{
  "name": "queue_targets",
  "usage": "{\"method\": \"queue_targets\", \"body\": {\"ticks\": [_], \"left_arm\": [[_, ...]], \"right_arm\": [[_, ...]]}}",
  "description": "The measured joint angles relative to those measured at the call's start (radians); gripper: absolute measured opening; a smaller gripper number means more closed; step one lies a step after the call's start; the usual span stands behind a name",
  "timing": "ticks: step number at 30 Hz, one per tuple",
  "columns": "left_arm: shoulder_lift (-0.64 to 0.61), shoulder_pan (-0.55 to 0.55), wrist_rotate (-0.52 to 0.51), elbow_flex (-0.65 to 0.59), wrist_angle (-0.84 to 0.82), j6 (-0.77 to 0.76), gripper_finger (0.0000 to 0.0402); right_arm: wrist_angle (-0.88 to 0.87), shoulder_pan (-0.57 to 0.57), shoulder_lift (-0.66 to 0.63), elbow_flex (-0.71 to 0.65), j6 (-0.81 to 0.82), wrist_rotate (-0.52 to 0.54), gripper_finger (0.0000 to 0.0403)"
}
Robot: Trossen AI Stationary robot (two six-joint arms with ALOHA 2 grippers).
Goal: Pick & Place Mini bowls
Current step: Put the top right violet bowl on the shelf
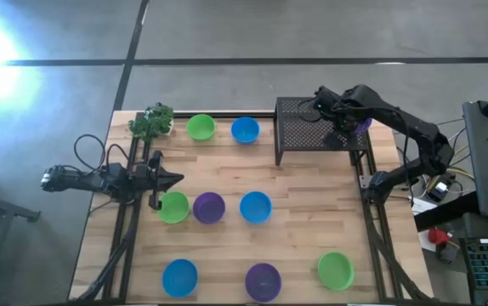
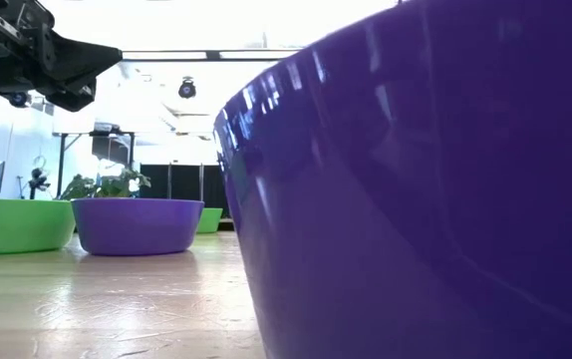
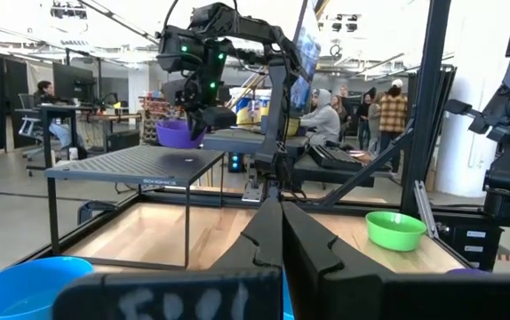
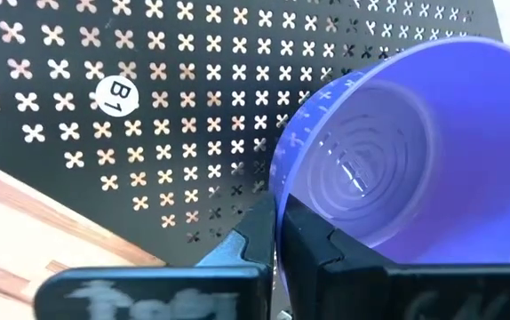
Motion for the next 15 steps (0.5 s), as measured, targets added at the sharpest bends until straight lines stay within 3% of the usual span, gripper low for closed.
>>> {"method": "queue_targets", "body": {"ticks": [15], "left_arm": [[0.000,0.000,0.002,0.000,0.002,-0.009,0.0000]], "right_arm": [[0.010,0.000,-0.003,-0.064,-0.004,0.007,0.0009]]}}
